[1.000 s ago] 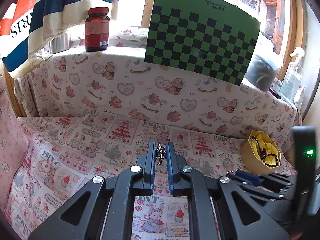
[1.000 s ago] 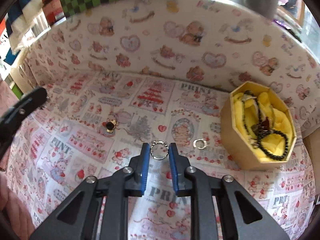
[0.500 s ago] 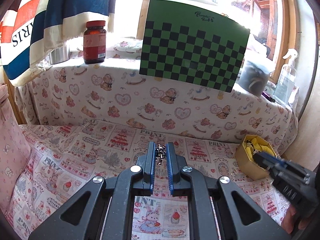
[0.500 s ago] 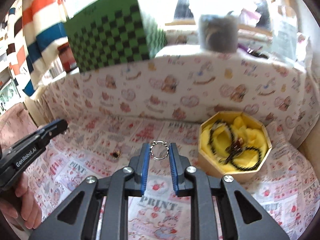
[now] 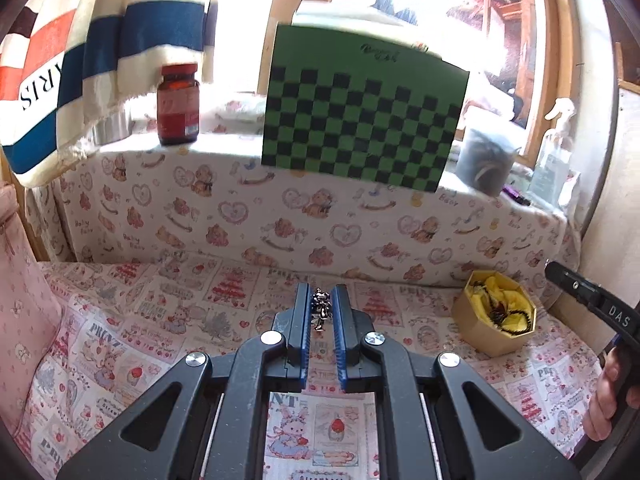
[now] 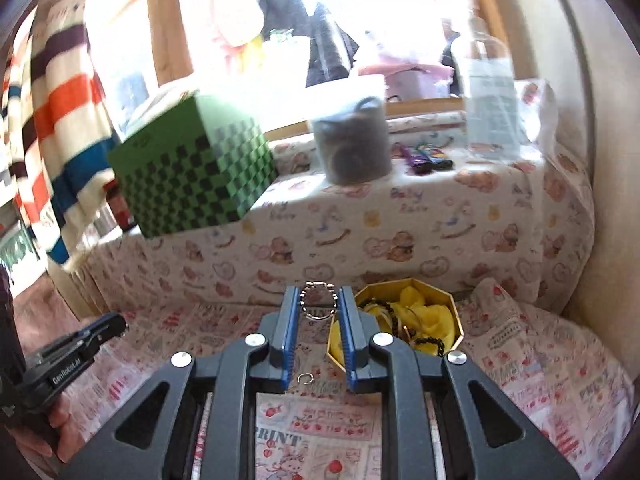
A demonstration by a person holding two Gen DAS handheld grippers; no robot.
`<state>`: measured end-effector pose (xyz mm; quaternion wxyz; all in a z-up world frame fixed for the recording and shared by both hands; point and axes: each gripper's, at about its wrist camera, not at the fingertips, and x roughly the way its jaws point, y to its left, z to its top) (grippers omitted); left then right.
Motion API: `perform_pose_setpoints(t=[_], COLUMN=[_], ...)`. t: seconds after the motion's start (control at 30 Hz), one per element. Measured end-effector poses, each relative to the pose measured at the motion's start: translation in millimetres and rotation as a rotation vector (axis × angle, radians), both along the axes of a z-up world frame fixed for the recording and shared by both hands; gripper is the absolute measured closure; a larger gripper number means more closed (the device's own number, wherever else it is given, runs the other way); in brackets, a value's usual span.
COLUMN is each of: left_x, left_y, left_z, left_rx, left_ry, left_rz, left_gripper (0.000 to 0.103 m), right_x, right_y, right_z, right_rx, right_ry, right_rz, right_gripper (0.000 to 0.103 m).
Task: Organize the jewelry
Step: 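Carry the charm and ring into the gold box and open both tools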
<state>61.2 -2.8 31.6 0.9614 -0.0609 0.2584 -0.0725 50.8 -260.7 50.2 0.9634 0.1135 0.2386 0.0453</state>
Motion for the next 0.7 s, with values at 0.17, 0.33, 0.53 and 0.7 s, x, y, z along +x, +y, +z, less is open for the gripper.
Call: perform_pose_setpoints(t=[0.17,0.33,0.53,0.7], left_x=[-4,6,2,9], left_y=[-3,-14,-57,-96], left_z=[2,-8,13,28], left_rx=[-0.003,0.008,0.08,0.064], left_ry=[-0.013,0.067,0.017,0.007], left_rz=[-0.004,0.001,-0.03,-0.082], left_gripper=[0.094,0.094,0.094,0.094], right_x=[-3,6,16,30], right_y=[-13,-31,-54,-66], right_z=[5,0,-13,-33], right_rx=[0.002,0.026,0.099,0.154], right_ry=[-0.023,0.029,0.089,0.173], right_rz=[-0.028,-0.067,-0.08,-0.092], right_gripper=[0.085,0.085,0.085,0.085])
